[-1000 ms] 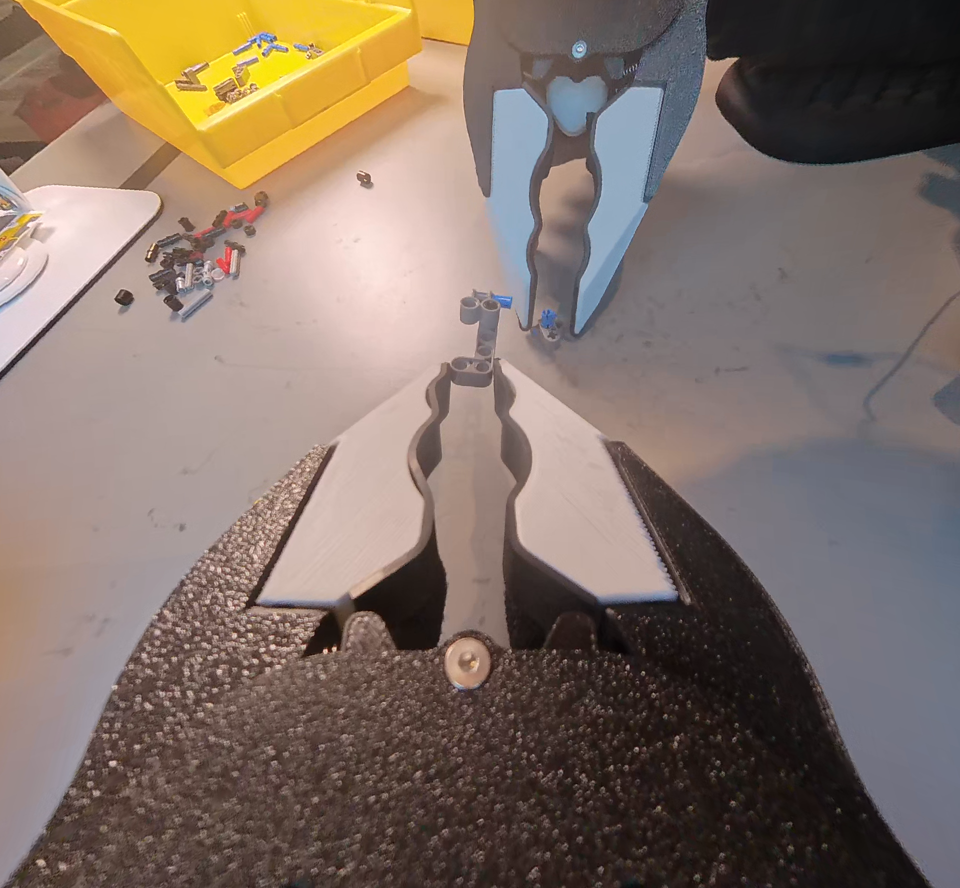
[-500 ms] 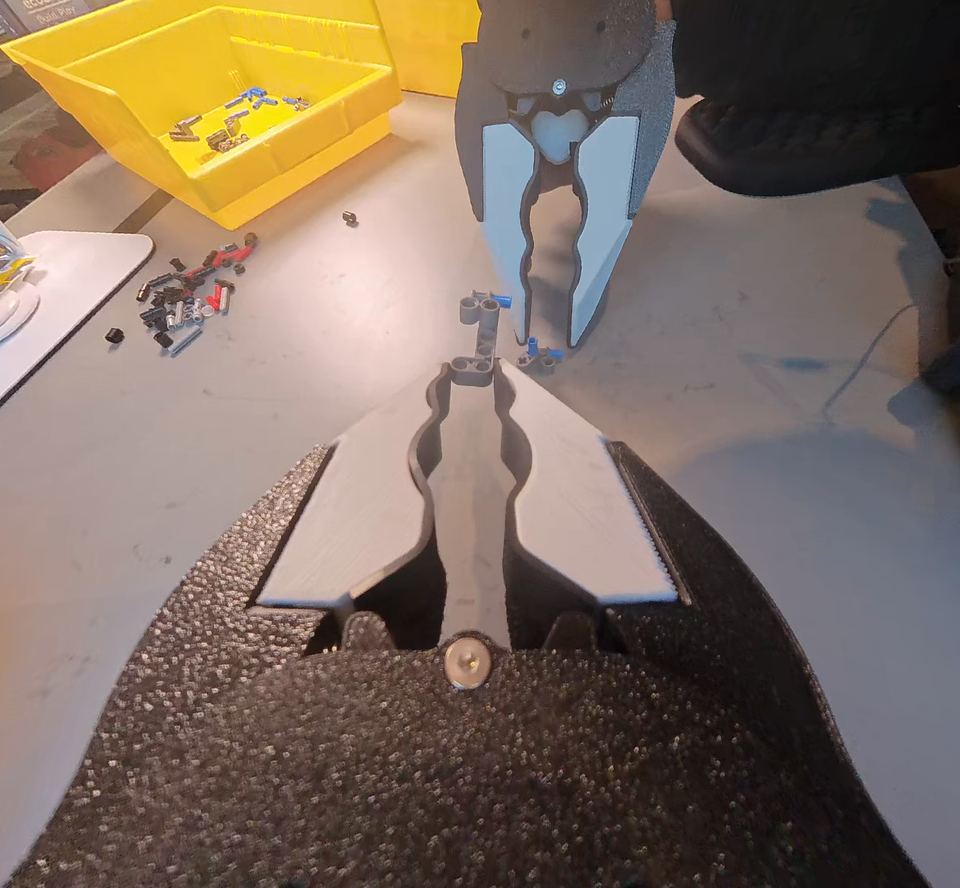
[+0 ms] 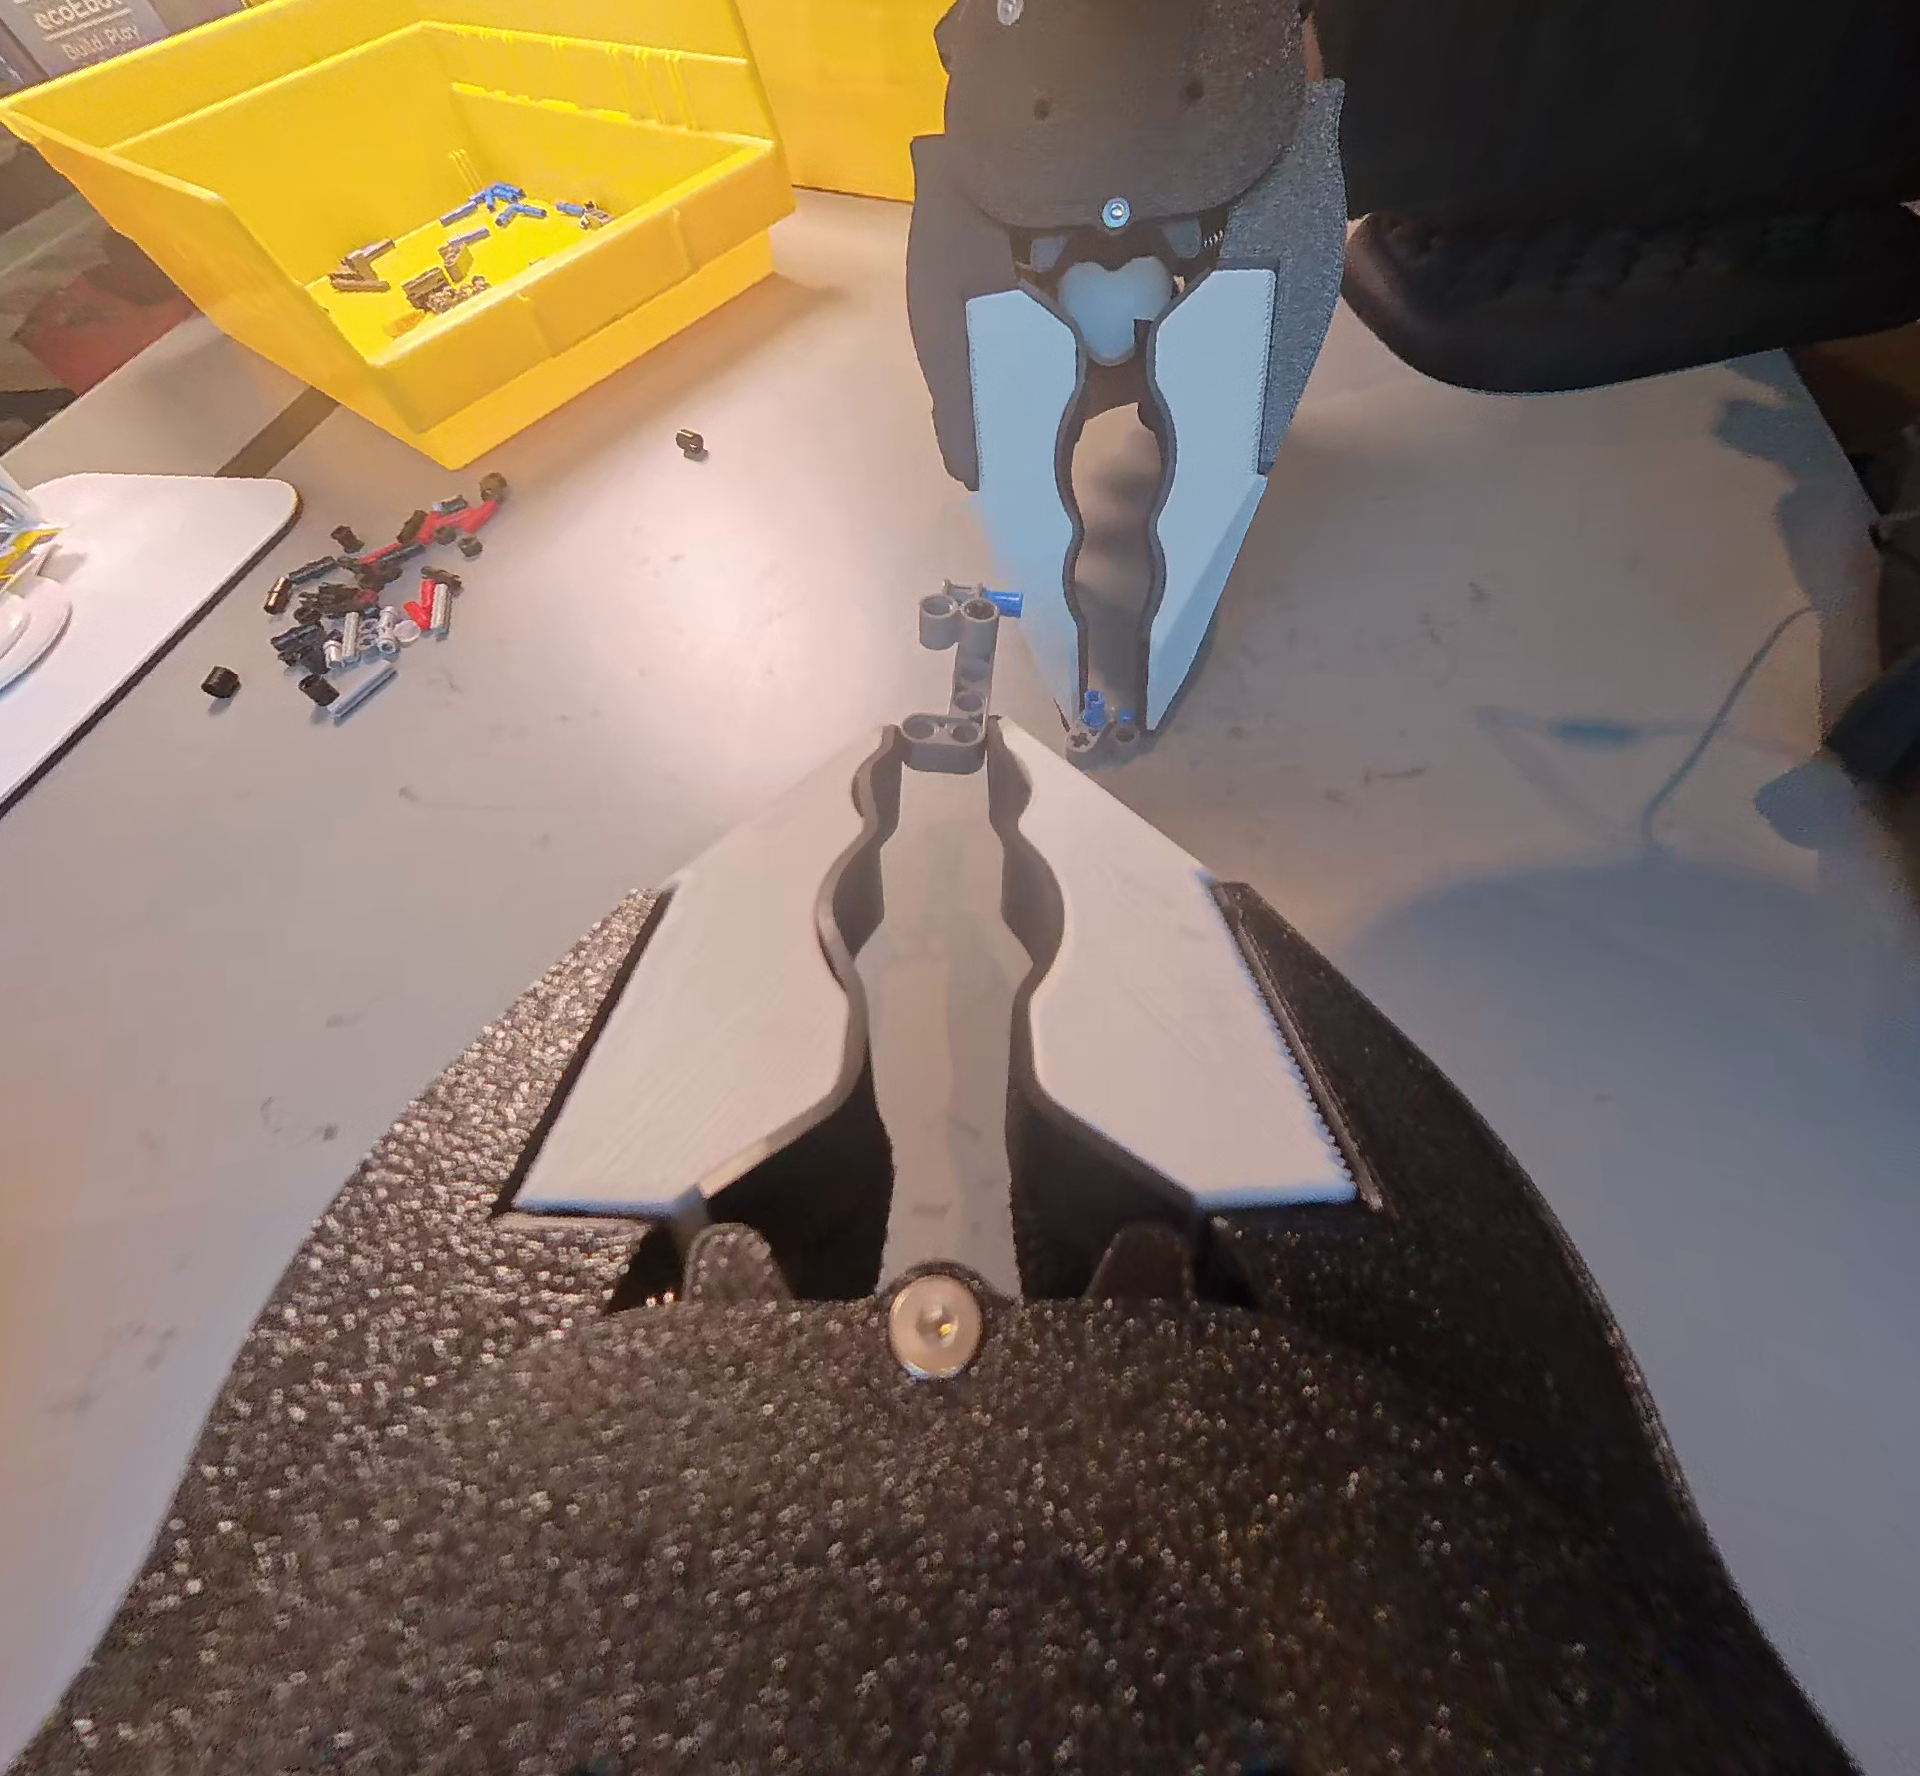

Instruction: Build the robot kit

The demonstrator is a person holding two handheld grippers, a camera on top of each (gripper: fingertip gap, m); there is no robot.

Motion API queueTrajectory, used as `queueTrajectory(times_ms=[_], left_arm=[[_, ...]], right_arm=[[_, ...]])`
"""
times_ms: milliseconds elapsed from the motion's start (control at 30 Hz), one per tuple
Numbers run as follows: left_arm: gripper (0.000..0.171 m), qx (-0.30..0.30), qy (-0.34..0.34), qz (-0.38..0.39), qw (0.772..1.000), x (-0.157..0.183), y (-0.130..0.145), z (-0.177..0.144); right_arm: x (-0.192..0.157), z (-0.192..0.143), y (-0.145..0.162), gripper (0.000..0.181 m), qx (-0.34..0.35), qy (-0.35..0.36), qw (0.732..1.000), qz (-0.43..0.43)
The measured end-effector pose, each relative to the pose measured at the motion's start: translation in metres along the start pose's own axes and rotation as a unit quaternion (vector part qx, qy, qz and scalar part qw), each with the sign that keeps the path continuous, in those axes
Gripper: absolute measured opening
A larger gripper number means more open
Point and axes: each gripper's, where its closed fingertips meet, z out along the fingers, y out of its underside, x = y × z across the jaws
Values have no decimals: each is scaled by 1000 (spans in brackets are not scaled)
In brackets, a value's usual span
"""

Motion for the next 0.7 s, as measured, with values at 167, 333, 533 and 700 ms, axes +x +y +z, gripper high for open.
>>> queueTrajectory(times_ms=[167,333,533,700], left_arm=[[15,1,6,4,1000,3,-1,1],[15,0,9,6,1000,4,0,1],[15,1,10,7,1000,5,-1,1],[15,4,12,8,1000,7,-2,1]], right_arm=[[0,-1,2,12,-1,0,1000,-3],[8,-5,5,13,2,12,1000,2],[10,-6,7,14,4,17,1000,3],[14,-18,-2,20,38,23,999,12]])
